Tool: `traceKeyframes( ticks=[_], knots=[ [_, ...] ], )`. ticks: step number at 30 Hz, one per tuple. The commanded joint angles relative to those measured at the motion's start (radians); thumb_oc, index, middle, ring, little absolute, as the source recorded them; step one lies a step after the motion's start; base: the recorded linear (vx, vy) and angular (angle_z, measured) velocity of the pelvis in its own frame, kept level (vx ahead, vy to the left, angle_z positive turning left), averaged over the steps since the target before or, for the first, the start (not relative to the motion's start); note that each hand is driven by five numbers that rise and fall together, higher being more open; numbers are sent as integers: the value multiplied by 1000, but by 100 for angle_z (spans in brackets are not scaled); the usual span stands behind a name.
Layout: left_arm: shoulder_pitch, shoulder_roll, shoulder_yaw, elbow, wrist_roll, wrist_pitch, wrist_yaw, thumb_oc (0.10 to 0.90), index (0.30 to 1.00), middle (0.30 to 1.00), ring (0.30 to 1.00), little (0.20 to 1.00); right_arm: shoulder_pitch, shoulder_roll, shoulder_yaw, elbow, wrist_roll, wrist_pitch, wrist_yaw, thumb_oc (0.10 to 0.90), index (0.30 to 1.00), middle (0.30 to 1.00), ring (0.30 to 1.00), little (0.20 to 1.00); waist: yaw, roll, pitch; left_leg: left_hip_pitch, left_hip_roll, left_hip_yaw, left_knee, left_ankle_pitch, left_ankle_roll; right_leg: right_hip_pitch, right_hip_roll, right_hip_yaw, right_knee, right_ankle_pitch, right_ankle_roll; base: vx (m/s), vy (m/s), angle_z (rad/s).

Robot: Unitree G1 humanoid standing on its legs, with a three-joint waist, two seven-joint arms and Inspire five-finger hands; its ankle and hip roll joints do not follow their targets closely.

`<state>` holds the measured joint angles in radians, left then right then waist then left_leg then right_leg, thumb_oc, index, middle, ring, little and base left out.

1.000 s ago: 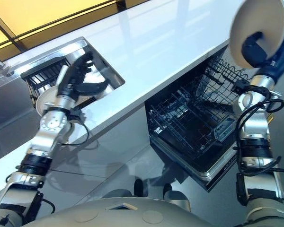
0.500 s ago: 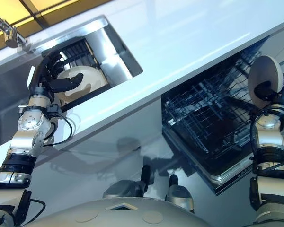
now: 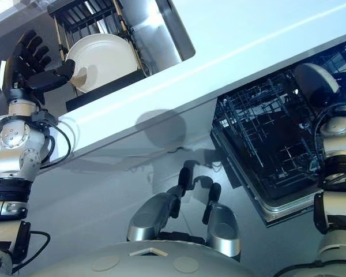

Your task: Pick up plates and place into dishwasher.

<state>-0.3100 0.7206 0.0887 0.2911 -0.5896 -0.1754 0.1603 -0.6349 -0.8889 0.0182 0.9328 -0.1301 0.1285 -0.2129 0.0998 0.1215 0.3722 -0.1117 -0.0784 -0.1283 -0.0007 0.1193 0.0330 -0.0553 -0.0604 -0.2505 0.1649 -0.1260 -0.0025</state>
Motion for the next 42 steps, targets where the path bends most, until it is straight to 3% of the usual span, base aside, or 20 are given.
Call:
traceKeyframes(
  ticks=[1,11,16,20,24,27,34,42],
  knots=[
    [4,97,126,-17,-3,-125,34,800,900,900,900,900,-17,-125,96,1,-38,-16,17,800,900,900,900,900,21,16,-86,-28,32,38,82,-117,-72,-127,2,6,229,-144,-37,-34,-16,9],
    [11,133,161,21,-16,-139,12,800,900,900,900,900,14,-124,65,-1,-24,-49,-4,800,900,900,900,900,19,-13,-116,20,35,45,67,-130,-68,-55,7,7,162,-123,-23,-8,-3,1],
    [24,130,174,19,-37,-128,-31,800,900,900,900,900,57,-99,9,-90,92,-57,-26,800,900,900,900,900,12,-29,-140,59,36,46,51,-138,-67,-7,11,11,123,-113,-13,4,26,-1],
    [37,105,181,4,-59,-78,-84,800,900,900,900,900,105,-44,-38,-205,168,-97,-40,800,900,900,900,900,2,-39,-166,83,35,49,34,-142,-64,22,13,18,92,-101,-3,-5,70,-1],
    [55,93,180,-21,-2,-48,-126,800,900,900,900,900,180,6,-84,-364,177,-92,-31,800,900,900,900,900,-12,-49,-193,104,31,54,20,-145,-58,45,18,31,54,-86,7,-1,78,-8],
    [66,93,172,-36,52,-27,-139,800,900,900,900,900,227,36,-112,-446,178,-124,-17,800,900,900,900,900,-24,-56,-214,121,25,59,13,-152,-51,60,24,45,24,-70,17,3,100,-14],
    [41,146,156,-2,148,51,-146,800,900,900,900,900,271,68,-117,-594,200,-154,68,800,900,900,900,900,-54,-63,-258,155,14,98,6,-175,-31,89,28,88,-47,-32,41,12,144,-25],
    [5,192,133,74,244,110,-179,800,900,900,900,900,344,96,-122,-712,203,-193,185,800,900,900,900,900,-97,-67,-271,178,-3,157,41,-222,10,83,15,142,-32,-25,68,35,189,-31]
  ],
)
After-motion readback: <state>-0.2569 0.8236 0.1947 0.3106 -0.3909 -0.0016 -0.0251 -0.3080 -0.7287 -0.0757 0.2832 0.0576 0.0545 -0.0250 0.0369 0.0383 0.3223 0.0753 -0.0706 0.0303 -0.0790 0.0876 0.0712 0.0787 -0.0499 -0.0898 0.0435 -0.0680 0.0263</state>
